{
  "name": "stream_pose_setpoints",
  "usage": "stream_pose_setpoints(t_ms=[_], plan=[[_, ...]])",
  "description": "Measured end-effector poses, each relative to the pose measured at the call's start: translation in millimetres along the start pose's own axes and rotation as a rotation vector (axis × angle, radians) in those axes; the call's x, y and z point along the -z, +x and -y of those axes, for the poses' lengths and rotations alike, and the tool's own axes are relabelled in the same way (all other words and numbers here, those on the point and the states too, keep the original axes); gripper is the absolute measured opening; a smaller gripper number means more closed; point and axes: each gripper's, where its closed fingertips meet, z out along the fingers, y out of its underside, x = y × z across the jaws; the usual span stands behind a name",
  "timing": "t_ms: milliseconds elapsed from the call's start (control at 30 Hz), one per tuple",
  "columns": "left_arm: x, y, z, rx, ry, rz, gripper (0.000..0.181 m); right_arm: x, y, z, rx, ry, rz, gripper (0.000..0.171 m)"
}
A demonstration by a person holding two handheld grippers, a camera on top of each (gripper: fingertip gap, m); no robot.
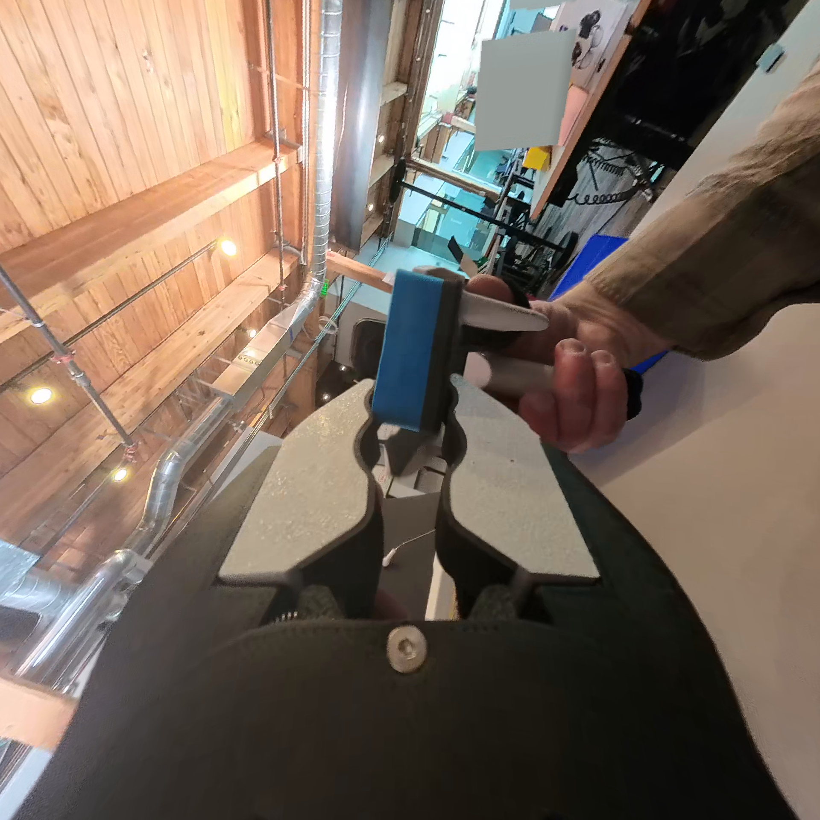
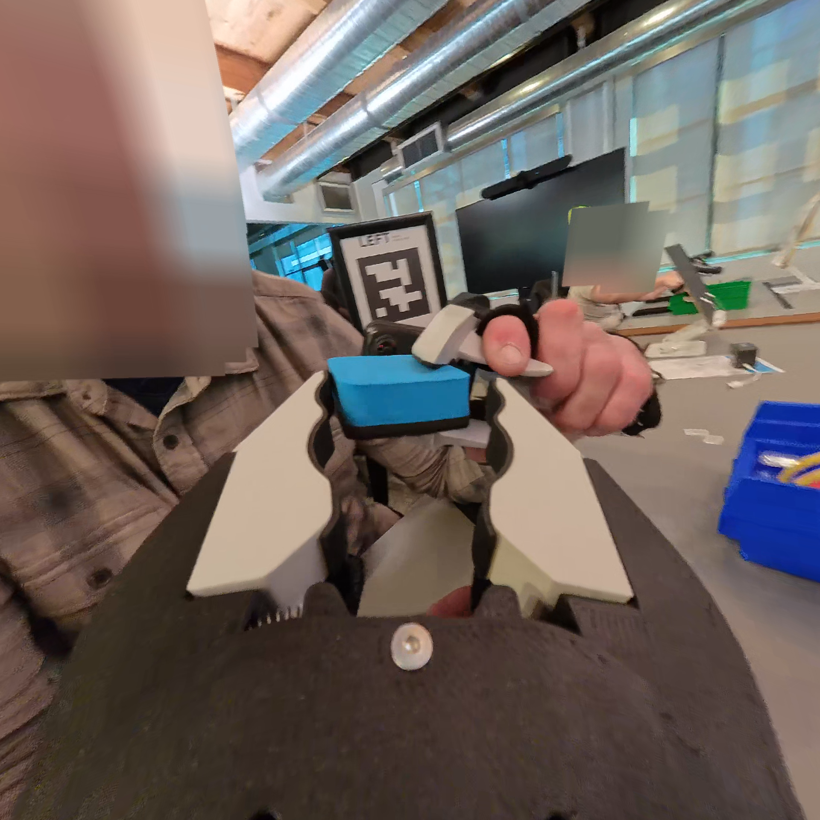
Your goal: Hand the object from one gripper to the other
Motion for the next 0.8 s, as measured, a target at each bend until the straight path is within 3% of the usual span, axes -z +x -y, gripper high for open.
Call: stream_pose_setpoints(t_ms=[33,200,367,500,700,800], plan=[[0,1,3,0.003,0.009,-0.008,0.024,-2,-6,0,0.017,-0.004,0.025,0.058],[0,7,12,0.006,0.024,-0.05,0.025,-4,-14,-6,0.08,-0.042,0.041,0.056],[-3,4,-6,-0.007,-0.057,-0.022,0.026,3,3,-2,0.137,-0.046,-0.075,0.056],[-5,-5,-36,-0.003,-0.182,0.043,0.037,13,28,6,0.198,-0.076,-0.29,0.056],[-10,-11,-52,-0.085,-0.294,0.126,0.045,35,58,19,0.272,-0.156,-0.611,0.056],[-10,-16,-63,-0.139,-0.363,0.176,0.037,38,66,20,0.303,-0.231,-0.732,0.056]])
